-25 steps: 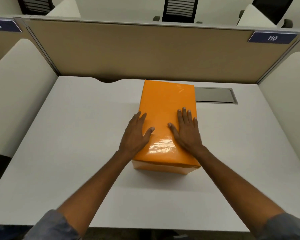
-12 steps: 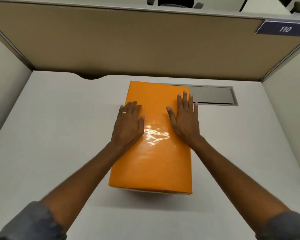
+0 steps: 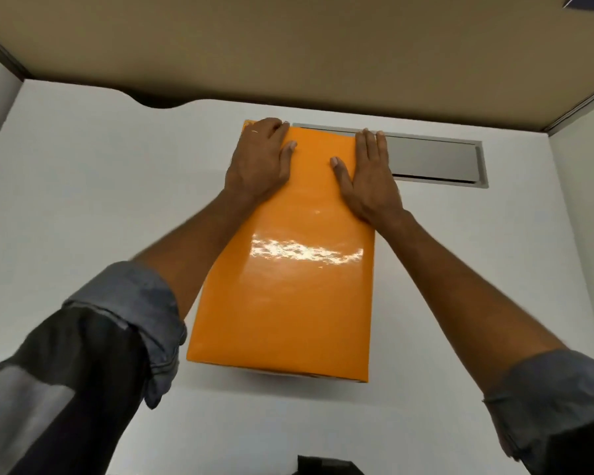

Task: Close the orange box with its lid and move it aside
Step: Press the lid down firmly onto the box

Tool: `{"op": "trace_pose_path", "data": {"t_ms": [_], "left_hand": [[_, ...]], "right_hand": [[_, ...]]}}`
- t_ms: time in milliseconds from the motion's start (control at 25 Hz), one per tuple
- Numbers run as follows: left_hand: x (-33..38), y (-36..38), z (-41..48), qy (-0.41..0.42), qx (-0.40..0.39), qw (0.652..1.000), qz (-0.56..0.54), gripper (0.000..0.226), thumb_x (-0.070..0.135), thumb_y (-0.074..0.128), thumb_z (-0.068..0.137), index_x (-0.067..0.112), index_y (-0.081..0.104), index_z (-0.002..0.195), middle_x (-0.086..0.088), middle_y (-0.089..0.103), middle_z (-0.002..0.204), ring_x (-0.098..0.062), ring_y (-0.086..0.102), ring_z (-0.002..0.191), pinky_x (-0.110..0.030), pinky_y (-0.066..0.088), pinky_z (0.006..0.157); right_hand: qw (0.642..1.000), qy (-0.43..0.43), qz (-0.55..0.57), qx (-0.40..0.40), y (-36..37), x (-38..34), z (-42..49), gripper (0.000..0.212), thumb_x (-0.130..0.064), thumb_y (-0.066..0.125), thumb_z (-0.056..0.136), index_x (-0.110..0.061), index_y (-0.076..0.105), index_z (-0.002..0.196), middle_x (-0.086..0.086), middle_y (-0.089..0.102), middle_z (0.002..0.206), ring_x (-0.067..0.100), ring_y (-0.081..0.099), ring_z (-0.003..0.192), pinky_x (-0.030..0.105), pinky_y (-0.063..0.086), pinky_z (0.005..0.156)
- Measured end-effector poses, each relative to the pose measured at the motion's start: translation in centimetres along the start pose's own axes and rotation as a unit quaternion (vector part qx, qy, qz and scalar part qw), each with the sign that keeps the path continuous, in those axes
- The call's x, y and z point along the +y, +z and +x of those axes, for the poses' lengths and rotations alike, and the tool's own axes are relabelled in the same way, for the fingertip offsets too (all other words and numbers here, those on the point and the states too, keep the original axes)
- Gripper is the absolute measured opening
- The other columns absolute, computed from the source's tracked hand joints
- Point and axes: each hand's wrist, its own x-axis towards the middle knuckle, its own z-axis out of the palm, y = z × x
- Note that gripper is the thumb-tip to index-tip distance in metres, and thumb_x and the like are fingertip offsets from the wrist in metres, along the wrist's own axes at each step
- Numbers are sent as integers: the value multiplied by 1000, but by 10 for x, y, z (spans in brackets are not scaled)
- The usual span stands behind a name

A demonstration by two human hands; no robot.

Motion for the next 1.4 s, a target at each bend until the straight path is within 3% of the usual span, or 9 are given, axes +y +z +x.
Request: {"op": "trace_pose_path", "data": {"t_ms": [200,360,520,720,880,1240,1320,1400], "left_hand": [[-2,-3,13,-15,-30,999,17,54,50,36,101,13,51,138,-11,53,142,-29,48,132,-44,36,111],[1,-12,-4,-10,-58,998,-36,66,54,32,103,11,36,153,-11,38,160,-29,34,149,-42,28,121],[3,-19,-86,-16,-96,994,-56,66,50,29,106,13,20,160,-6,18,169,-22,12,158,-37,8,123],[15,-12,-203,33,-104,993,44,70,48,27,105,9,12,161,-10,6,171,-23,1,159,-46,9,129],[17,0,-247,87,-101,987,92,71,52,19,105,10,10,161,-9,8,171,-23,1,159,-52,14,127],[20,5,-253,91,-58,992,71,70,53,22,104,9,20,159,-10,17,170,-23,9,159,-50,14,127],[21,-3,-252,81,-44,995,32,67,49,27,105,9,25,158,-10,22,168,-24,12,158,-47,14,128],[15,-11,-259,65,-20,998,-10,63,44,35,104,10,28,157,-10,24,168,-24,13,158,-45,12,129]], "right_hand": [[999,5,-7,-36,-11,-2,4,82,-58,34,103,-6,9,162,12,5,173,30,-2,160,49,11,130],[1000,8,-13,-8,-17,-16,-23,83,-56,31,105,-6,-1,162,15,-6,172,31,-7,160,49,2,130],[999,-6,-12,-32,-11,-24,-101,82,-58,29,104,-11,-5,162,9,-12,172,25,-13,160,44,-3,131],[992,-84,-82,-34,10,-29,-218,81,-61,21,104,-8,2,163,11,-6,173,24,-8,160,43,1,131],[980,-139,-137,-32,30,-21,-260,79,-59,25,105,-6,8,163,12,1,173,25,-2,161,48,8,130],[976,-174,-124,29,37,-16,-260,77,-54,33,105,-5,16,162,13,11,172,28,5,160,53,14,129],[986,-141,-82,27,31,-22,-263,80,-53,37,103,-6,12,162,12,6,173,27,1,161,50,8,130],[997,-52,49,28,27,-28,-275,84,-50,47,102,-11,4,163,6,-1,173,23,-3,161,42,5,130]]}}
